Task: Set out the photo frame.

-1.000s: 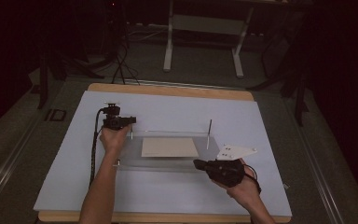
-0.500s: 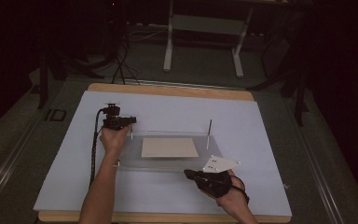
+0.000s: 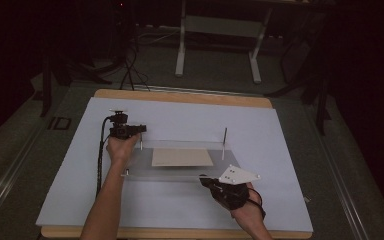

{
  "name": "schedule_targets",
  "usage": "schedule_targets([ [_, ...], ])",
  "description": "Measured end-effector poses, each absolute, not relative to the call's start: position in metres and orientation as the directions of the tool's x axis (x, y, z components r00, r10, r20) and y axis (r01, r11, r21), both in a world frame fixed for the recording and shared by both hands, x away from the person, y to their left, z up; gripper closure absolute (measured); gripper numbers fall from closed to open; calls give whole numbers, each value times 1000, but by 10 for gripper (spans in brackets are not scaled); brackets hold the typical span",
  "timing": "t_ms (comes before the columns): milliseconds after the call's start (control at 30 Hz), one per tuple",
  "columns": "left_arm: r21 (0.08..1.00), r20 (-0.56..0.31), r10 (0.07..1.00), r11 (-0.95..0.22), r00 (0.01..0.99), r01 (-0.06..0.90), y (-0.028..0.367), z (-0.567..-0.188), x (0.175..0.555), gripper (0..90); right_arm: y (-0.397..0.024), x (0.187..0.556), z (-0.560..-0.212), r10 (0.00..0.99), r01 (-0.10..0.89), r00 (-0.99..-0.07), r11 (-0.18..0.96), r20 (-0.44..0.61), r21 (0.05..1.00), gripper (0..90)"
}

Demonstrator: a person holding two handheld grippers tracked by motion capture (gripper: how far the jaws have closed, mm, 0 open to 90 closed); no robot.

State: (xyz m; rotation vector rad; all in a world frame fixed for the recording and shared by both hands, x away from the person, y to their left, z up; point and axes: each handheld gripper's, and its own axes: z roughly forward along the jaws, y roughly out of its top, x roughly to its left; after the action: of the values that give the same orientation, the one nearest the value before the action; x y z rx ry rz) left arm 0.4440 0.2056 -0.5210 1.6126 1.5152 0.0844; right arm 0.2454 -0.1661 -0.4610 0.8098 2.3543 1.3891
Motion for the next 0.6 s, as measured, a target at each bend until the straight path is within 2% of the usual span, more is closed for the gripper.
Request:
schedule_targets([
  [200,632,-490,831,132,262,764,207,-520,443,796,-166,245,-461,601,324,-798,373,39,870,900],
  [300,660,-452,846,105,282,744,208,-519,440,731,-166,246,-460,602,319,-798,372,35,871,900],
  [467,682,-448,846,115,289,722,215,-519,435,687,-166,247,-459,602,318,-797,367,37,874,900],
  [600,718,-403,859,84,315,691,217,-516,427,671,-166,247,-458,602,315,-798,369,34,874,900],
])
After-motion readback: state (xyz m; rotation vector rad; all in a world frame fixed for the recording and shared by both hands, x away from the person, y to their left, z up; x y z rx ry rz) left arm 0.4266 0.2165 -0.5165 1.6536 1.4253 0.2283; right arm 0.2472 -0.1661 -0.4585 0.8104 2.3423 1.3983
